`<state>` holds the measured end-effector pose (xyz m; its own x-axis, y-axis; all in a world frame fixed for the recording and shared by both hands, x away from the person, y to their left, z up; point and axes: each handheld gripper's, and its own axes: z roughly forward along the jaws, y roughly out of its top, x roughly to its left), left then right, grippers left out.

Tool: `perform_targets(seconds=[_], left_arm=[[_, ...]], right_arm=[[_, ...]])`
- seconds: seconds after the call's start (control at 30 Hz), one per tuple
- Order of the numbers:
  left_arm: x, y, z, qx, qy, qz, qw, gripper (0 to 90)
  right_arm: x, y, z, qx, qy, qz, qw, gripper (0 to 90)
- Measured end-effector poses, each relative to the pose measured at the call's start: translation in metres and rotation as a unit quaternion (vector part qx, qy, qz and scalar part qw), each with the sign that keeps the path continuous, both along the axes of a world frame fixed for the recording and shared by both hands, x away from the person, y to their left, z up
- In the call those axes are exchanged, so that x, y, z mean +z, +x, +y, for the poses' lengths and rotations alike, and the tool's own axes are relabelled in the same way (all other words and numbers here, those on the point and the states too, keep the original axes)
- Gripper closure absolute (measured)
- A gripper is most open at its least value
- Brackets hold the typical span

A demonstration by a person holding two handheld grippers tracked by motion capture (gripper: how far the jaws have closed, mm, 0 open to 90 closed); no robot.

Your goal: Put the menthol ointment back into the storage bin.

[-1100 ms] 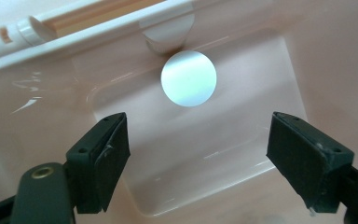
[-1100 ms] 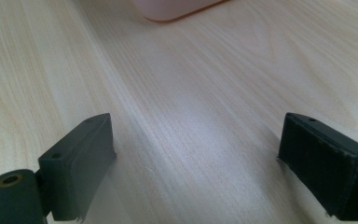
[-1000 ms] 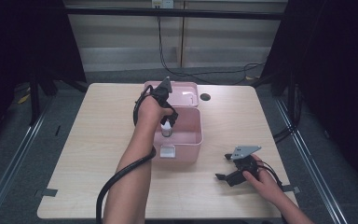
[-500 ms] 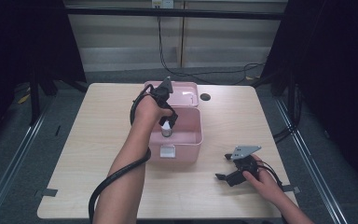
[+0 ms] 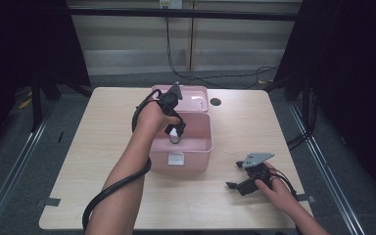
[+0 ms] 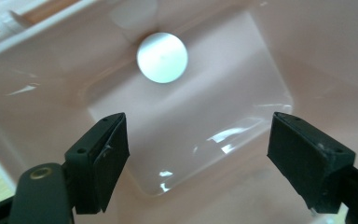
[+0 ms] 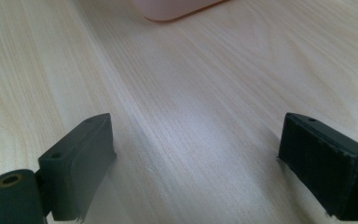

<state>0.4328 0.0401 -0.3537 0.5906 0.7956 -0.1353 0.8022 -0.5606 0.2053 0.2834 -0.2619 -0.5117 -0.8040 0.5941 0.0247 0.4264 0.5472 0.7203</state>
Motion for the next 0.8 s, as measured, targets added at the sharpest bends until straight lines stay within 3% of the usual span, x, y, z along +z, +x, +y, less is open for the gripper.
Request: perform_targets(seconds=[0.1,0.37,0.5,0.63,0.8], left_arm=[[0.004,-0.003,0.003,-0.01,-0.001,-0.007,0.9999,19.3],[0.012,-0.01,0.008,-0.015,-0.015,0.002,0.9998,18.9],[0.018,-0.015,0.011,-0.026,-0.012,0.001,0.9996,19.0],[0.024,-0.023,0.014,-0.046,-0.022,0.001,0.9987,19.6],[0.028,-0.033,0.021,-0.055,-0.031,-0.002,0.998,19.9]], right_arm=[[0.0,0.0,0.0,0.0,0.0,0.0,1.0,9.7],[0.0,0.0,0.0,0.0,0.0,0.0,1.0,9.7],[0.0,0.0,0.0,0.0,0.0,0.0,1.0,9.7],[0.0,0.0,0.0,0.0,0.0,0.0,1.0,9.7],[0.0,0.0,0.0,0.0,0.0,0.0,1.0,9.7]])
